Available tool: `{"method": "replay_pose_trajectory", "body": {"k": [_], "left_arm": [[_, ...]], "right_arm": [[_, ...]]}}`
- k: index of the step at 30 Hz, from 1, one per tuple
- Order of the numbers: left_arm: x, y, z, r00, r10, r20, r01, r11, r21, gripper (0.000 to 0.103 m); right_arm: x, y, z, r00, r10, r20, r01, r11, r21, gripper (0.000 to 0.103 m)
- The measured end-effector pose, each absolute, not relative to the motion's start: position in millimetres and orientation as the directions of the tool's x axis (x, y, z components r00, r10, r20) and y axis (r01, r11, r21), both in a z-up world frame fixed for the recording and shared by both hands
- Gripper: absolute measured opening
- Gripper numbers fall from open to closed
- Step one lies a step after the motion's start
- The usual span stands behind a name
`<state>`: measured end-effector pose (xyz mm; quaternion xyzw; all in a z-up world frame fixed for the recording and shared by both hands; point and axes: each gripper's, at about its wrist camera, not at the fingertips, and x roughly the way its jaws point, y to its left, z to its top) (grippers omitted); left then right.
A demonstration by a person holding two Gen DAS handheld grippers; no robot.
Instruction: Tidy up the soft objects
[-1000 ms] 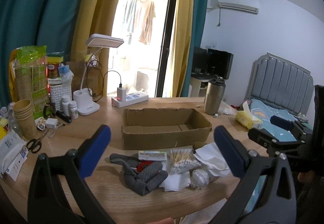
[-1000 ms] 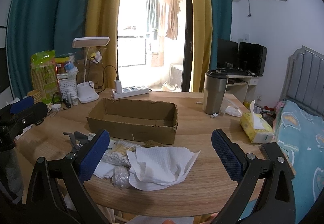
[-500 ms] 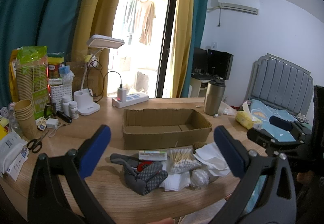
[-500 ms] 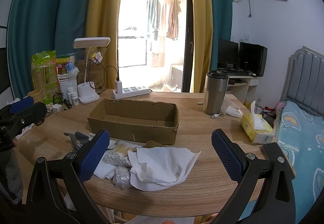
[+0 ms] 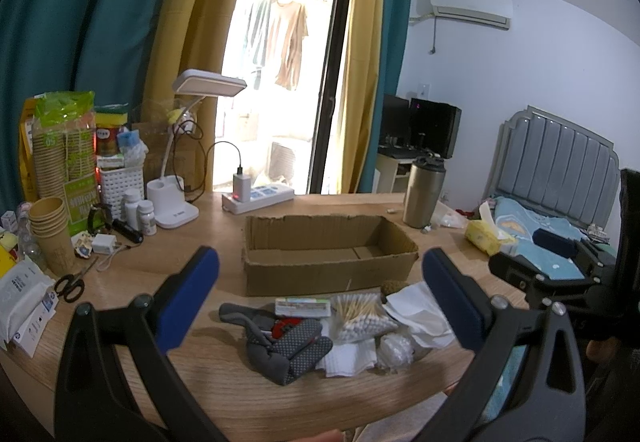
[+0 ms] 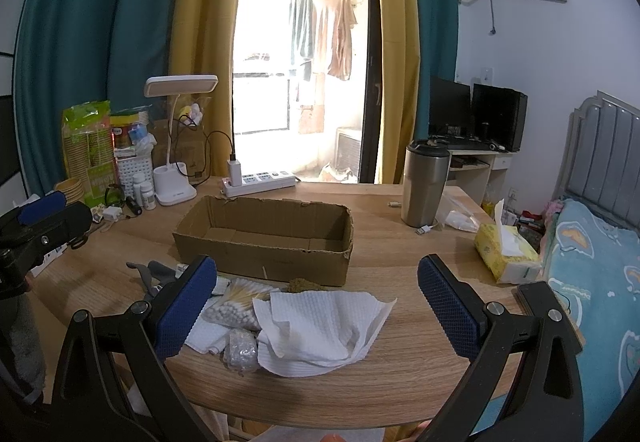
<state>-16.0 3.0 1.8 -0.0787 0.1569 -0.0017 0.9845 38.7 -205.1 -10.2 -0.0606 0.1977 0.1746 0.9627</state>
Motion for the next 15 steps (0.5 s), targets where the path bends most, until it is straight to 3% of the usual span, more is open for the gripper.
{"method": "replay_pose_trajectory", "body": {"k": [15], "left_arm": [[-18.3, 5.7, 4.3, 0.951, -0.026, -0.310, -0.026, 0.987, -0.161, 0.103]], "right_arm": [[39.1, -202.8, -10.5, 0.858, 0.313, -0.407, -0.362, 0.931, -0.049, 0.102]]}}
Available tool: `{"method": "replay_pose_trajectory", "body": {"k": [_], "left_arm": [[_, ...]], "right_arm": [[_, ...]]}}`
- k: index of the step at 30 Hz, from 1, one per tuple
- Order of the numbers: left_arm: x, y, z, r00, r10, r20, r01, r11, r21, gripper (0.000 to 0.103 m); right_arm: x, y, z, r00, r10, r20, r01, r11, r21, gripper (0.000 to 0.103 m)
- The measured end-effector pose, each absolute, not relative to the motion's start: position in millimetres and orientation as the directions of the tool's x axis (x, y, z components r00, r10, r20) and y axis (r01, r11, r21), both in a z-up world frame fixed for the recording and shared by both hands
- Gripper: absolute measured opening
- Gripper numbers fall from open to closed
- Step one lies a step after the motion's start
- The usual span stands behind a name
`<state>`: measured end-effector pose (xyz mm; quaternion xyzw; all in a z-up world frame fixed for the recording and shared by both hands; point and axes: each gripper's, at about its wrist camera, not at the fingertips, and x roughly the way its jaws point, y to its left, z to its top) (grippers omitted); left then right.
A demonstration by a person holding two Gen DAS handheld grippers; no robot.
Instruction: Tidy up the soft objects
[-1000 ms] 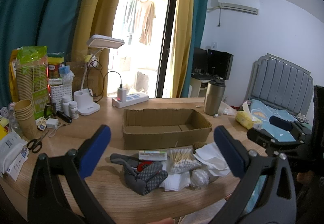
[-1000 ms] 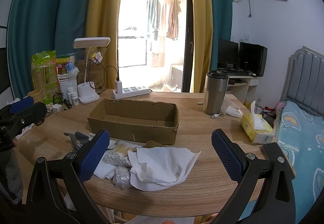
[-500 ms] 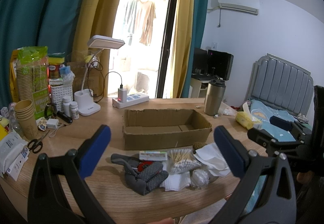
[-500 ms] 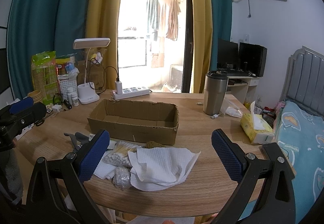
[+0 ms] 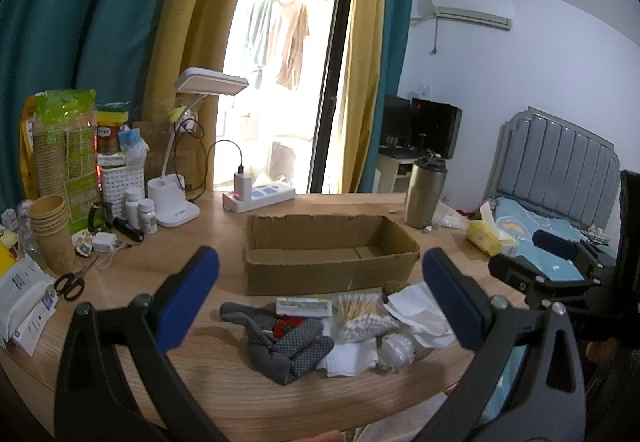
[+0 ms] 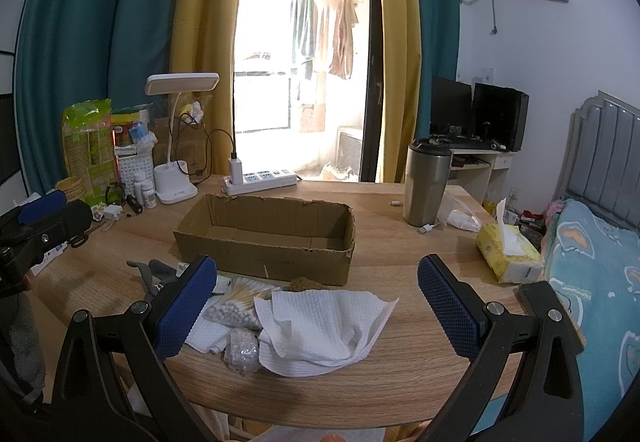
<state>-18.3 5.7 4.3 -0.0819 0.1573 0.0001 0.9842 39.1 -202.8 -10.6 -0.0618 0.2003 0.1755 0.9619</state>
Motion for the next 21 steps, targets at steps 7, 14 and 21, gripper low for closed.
{"method": "replay_pose_trajectory", "body": {"k": [7, 14, 21], "left_arm": [[-6.0, 4.9, -7.5, 0.936, -0.018, -0.351, -0.041, 0.986, -0.159, 0.103], [25.1, 10.7, -39.4, 0.886, 0.009, -0.463, -0.086, 0.986, -0.146, 0.103], [58.7, 14.7, -79.8, 0.812, 0.013, -0.584, -0.102, 0.988, -0.119, 0.102]], "right_arm": [[52.7, -206.5, -23.3, 0.844, 0.303, -0.443, -0.357, 0.933, -0.040, 0.102], [81.0, -211.7, -49.3, 0.815, 0.276, -0.509, -0.336, 0.942, -0.028, 0.102], [113.6, -211.4, -79.8, 0.770, 0.260, -0.583, -0.330, 0.944, -0.015, 0.102]]}}
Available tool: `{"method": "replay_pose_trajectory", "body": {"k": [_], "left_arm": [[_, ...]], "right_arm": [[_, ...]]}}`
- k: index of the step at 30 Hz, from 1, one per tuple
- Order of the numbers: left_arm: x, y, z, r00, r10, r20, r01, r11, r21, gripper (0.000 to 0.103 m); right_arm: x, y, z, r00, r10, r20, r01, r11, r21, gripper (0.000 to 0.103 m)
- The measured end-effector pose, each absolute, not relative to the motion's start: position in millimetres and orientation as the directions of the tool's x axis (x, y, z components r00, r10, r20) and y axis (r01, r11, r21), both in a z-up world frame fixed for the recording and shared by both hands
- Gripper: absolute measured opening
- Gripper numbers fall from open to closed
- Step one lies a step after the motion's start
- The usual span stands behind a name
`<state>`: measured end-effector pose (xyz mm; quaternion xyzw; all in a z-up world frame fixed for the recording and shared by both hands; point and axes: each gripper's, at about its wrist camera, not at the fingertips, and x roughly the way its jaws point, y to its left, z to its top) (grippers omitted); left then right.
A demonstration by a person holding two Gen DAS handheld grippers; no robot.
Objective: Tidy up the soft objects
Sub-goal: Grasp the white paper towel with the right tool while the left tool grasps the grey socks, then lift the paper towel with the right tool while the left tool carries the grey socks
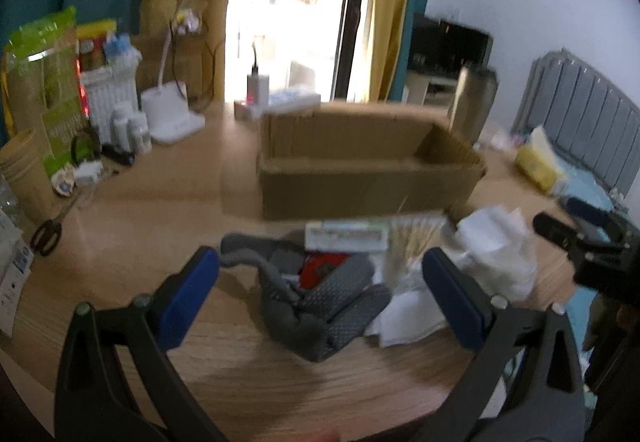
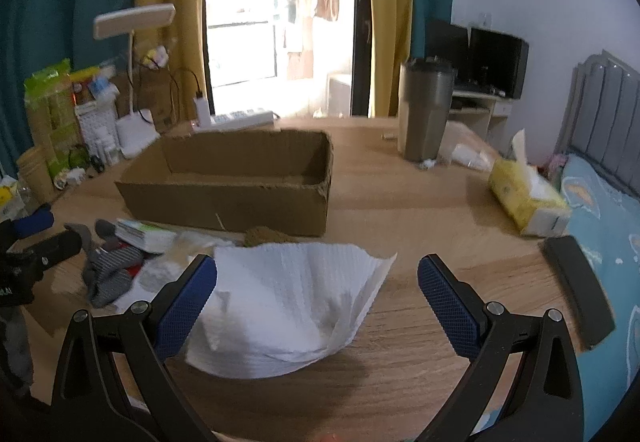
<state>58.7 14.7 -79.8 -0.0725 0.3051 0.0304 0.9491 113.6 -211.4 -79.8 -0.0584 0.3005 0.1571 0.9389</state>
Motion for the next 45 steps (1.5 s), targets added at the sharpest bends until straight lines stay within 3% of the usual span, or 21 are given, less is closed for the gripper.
{"method": "replay_pose_trajectory", "body": {"k": [7, 9, 15, 21, 24, 28, 33, 35, 38, 45], "left_arm": [[75.1, 24.9, -114.7, 0.723, 0.014, -0.691, -0.114, 0.988, -0.100, 0.101], [74.9, 29.7, -120.9, 0.714, 0.013, -0.700, -0.119, 0.988, -0.103, 0.086], [80.3, 40.8, -134.9, 0.663, -0.058, -0.746, -0.116, 0.977, -0.180, 0.068], [82.0, 32.2, -134.3, 0.654, -0.105, -0.749, -0.061, 0.980, -0.190, 0.047], [80.0, 34.1, -132.5, 0.652, -0.139, -0.745, -0.048, 0.974, -0.223, 0.038], [74.3, 34.7, -121.8, 0.668, -0.155, -0.728, -0.028, 0.972, -0.232, 0.034], [63.6, 36.4, -103.6, 0.705, -0.156, -0.691, -0.014, 0.972, -0.234, 0.030], [60.3, 37.0, -95.7, 0.722, -0.158, -0.673, -0.008, 0.972, -0.236, 0.030], [56.2, 38.6, -85.0, 0.745, -0.160, -0.647, 0.000, 0.971, -0.240, 0.030], [49.2, 40.1, -60.3, 0.788, -0.163, -0.593, 0.016, 0.969, -0.245, 0.030]], "right_arm": [[139.3, -211.0, -111.8, 0.705, 0.264, -0.658, -0.345, 0.939, 0.008, 0.101], [144.1, -209.9, -118.3, 0.688, 0.268, -0.675, -0.349, 0.937, 0.016, 0.099], [150.6, -206.6, -132.0, 0.646, 0.289, -0.706, -0.374, 0.927, 0.037, 0.091], [153.3, -206.3, -140.4, 0.591, 0.350, -0.727, -0.412, 0.906, 0.100, 0.075], [151.8, -205.0, -136.9, 0.570, 0.389, -0.724, -0.440, 0.888, 0.130, 0.053], [148.4, -200.9, -127.8, 0.571, 0.399, -0.717, -0.462, 0.878, 0.121, 0.029], [145.0, -201.9, -112.8, 0.594, 0.401, -0.697, -0.467, 0.878, 0.108, 0.023], [142.3, -204.6, -105.6, 0.609, 0.408, -0.680, -0.469, 0.877, 0.106, 0.013], [140.4, -206.5, -98.4, 0.618, 0.409, -0.671, -0.478, 0.873, 0.092, 0.007], [134.3, -207.2, -81.9, 0.639, 0.420, -0.644, -0.495, 0.866, 0.074, 0.005]]}}
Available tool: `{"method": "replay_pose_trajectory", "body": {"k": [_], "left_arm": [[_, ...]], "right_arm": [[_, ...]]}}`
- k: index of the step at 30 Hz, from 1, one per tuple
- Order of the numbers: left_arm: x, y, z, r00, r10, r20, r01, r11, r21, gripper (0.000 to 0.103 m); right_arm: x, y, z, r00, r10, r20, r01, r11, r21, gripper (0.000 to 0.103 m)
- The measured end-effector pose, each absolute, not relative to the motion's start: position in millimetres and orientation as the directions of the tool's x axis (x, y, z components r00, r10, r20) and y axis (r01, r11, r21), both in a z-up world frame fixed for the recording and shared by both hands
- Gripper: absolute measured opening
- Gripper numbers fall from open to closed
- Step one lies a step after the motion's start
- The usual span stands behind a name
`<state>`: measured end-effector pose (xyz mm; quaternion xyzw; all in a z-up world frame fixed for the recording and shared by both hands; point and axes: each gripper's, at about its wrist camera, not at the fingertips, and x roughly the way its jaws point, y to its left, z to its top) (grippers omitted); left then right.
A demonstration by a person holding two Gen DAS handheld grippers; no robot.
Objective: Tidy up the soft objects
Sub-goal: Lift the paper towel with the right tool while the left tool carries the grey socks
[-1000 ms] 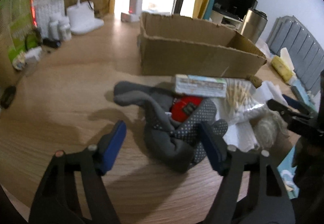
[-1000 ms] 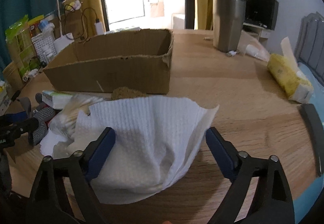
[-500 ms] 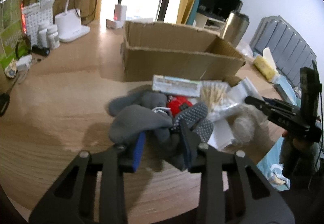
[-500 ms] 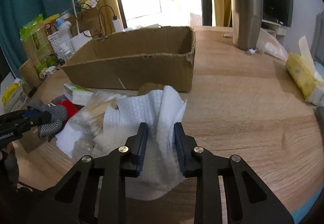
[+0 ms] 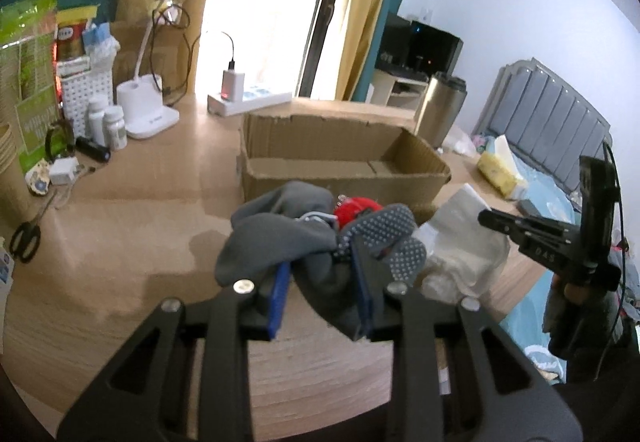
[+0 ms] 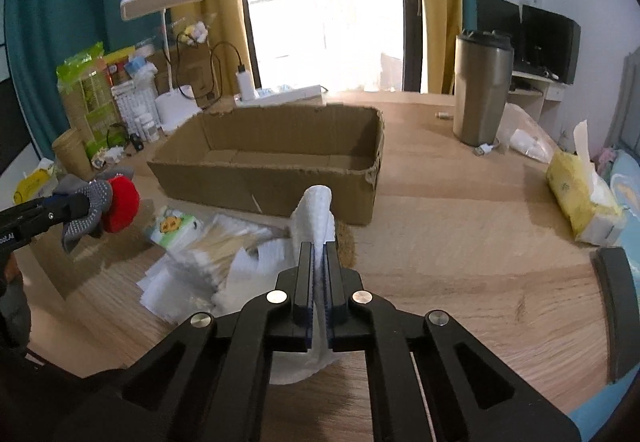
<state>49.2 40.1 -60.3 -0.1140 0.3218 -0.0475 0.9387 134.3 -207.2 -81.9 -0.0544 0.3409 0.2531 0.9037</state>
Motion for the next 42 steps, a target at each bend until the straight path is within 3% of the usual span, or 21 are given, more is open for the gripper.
{"method": "replay_pose_trajectory", "body": {"k": [12, 17, 28, 36, 42], "left_arm": [[55.6, 47.9, -40.7, 0.808, -0.138, -0.572, 0.002, 0.973, -0.231, 0.030], [69.4, 28.6, -60.6, 0.730, -0.032, -0.682, 0.035, 0.999, -0.009, 0.032], [57.6, 47.2, -106.5, 0.657, -0.104, -0.747, -0.014, 0.989, -0.149, 0.033], [39.2, 73.2, -107.3, 0.706, -0.119, -0.699, -0.053, 0.974, -0.219, 0.032], [27.0, 108.6, -82.4, 0.780, -0.111, -0.616, -0.098, 0.951, -0.295, 0.032]], "right_arm": [[139.2, -211.8, -28.8, 0.705, 0.470, -0.531, -0.520, 0.852, 0.064, 0.005], [145.5, -206.0, -31.0, 0.690, 0.484, -0.538, -0.540, 0.840, 0.063, 0.005], [136.9, -160.6, -39.8, 0.553, 0.631, -0.543, -0.663, 0.729, 0.172, 0.005], [128.4, -77.5, -58.9, 0.407, 0.692, -0.597, -0.767, 0.613, 0.188, 0.005], [128.2, -68.3, -51.8, 0.419, 0.681, -0.600, -0.770, 0.617, 0.163, 0.005]]}}
